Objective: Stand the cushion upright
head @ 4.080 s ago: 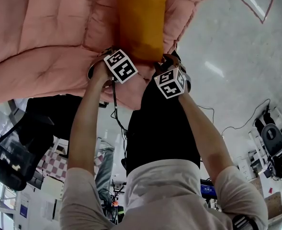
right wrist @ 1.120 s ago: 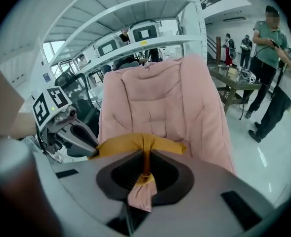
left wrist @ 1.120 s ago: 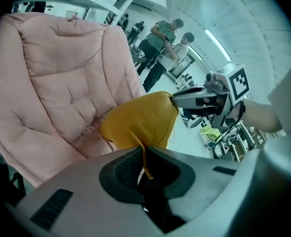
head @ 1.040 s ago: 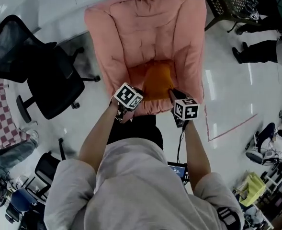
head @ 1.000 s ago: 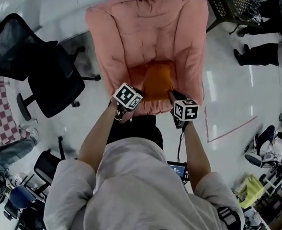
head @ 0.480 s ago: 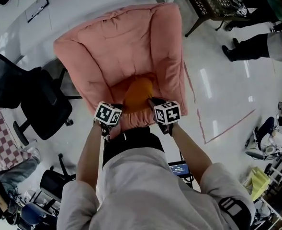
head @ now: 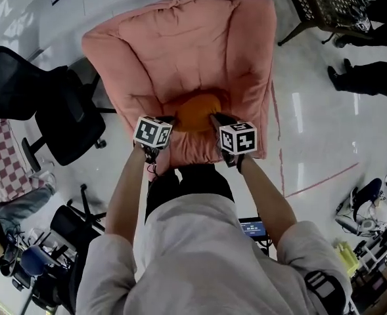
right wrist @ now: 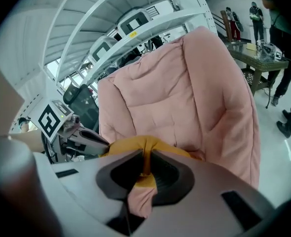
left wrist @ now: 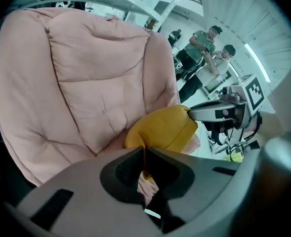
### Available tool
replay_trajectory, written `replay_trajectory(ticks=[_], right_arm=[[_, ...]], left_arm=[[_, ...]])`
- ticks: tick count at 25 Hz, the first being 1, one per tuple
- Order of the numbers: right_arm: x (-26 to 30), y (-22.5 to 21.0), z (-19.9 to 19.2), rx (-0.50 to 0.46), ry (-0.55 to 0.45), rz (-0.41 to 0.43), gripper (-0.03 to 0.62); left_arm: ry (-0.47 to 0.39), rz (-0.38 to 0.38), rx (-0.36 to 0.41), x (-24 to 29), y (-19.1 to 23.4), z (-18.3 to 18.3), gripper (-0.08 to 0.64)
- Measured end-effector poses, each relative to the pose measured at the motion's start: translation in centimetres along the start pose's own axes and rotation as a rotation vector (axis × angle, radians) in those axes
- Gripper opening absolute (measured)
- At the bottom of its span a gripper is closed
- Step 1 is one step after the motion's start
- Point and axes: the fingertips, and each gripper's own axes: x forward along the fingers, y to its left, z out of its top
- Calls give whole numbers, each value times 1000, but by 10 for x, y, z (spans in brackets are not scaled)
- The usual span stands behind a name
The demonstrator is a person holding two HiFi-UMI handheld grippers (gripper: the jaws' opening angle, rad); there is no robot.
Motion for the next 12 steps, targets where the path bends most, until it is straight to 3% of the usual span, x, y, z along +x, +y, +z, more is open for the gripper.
replay_trajectory(ticks=[6,12], right_arm=[[10,-6,14,-31,-37,-6,57],[18,-14,31,-46,-65,-28,57]], left_arm=[[-110,37,-27,0,10,21,26],[-170,77,-7,2,17,44,23]])
